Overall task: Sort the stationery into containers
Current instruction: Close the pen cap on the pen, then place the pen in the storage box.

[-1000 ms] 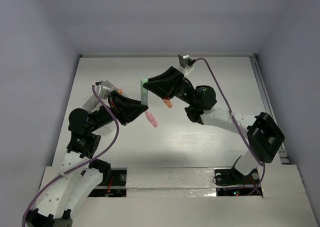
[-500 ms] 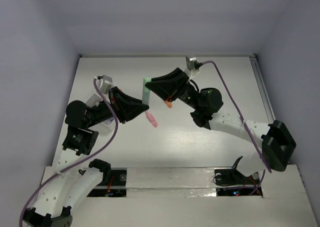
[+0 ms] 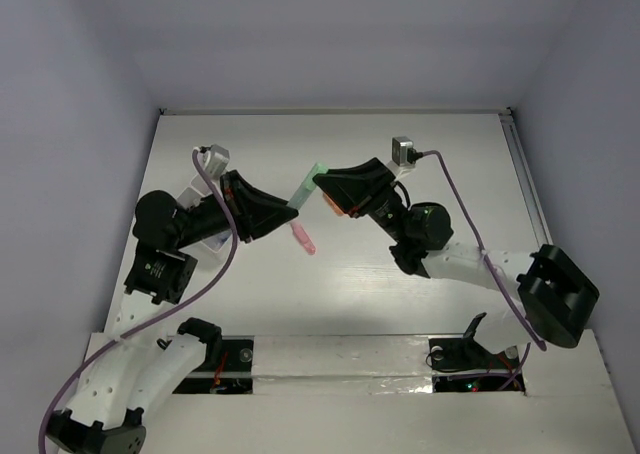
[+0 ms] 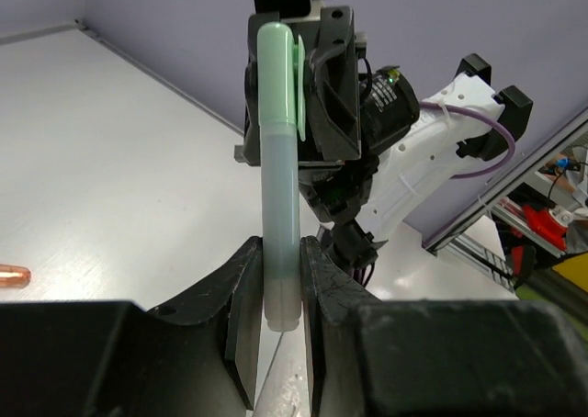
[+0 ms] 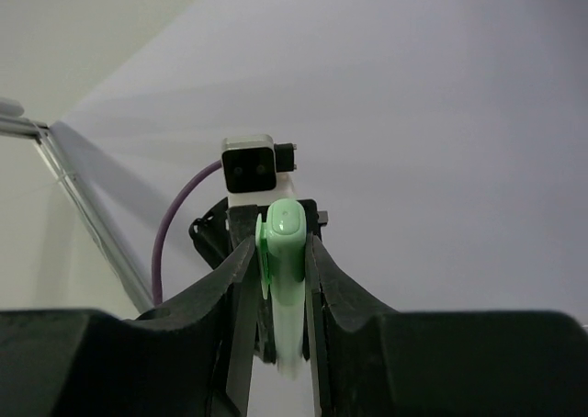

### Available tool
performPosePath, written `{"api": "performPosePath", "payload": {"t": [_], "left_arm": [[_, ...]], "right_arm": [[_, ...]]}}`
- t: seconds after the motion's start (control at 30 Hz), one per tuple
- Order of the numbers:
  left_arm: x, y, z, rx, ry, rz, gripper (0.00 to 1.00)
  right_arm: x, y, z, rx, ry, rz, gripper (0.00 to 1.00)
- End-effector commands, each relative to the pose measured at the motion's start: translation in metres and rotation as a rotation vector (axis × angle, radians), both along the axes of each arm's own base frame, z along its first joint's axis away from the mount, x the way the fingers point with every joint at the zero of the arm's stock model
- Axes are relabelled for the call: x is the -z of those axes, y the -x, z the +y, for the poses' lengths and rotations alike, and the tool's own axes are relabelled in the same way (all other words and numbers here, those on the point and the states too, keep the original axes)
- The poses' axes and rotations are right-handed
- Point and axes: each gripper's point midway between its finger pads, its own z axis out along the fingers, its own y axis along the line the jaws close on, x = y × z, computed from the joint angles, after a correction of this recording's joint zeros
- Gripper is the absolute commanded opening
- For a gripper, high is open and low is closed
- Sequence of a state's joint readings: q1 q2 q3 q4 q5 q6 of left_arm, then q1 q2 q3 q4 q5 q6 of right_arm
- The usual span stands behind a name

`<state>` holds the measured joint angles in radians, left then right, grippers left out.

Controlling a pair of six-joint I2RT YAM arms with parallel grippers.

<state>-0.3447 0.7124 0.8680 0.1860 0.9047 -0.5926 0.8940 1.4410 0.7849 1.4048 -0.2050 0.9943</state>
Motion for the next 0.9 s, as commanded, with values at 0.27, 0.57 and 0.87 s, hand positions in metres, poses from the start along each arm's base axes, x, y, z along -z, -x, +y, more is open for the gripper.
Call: {"api": "performPosePath", "payload": {"t": [0.27, 0.57, 0.87], "left_arm": [[-0.031, -0.018, 0.031, -0.282, 0.103, -0.244, 0.00], [0.030, -0.025, 0.066, -0.512, -0.060, -0.193, 0.54], [0.044, -0.024, 0.097, -0.677, -0.125, -0.226, 0.98]], "right_arm": [[0.092, 0.045, 0.064, -0.224, 0.498, 0.061, 0.00], [0.048, -0.041, 0.076, -0.105, 0.392, 0.063, 0.00], [0.050, -0.121, 0.108, -0.070, 0.354, 0.072, 0.00]]}}
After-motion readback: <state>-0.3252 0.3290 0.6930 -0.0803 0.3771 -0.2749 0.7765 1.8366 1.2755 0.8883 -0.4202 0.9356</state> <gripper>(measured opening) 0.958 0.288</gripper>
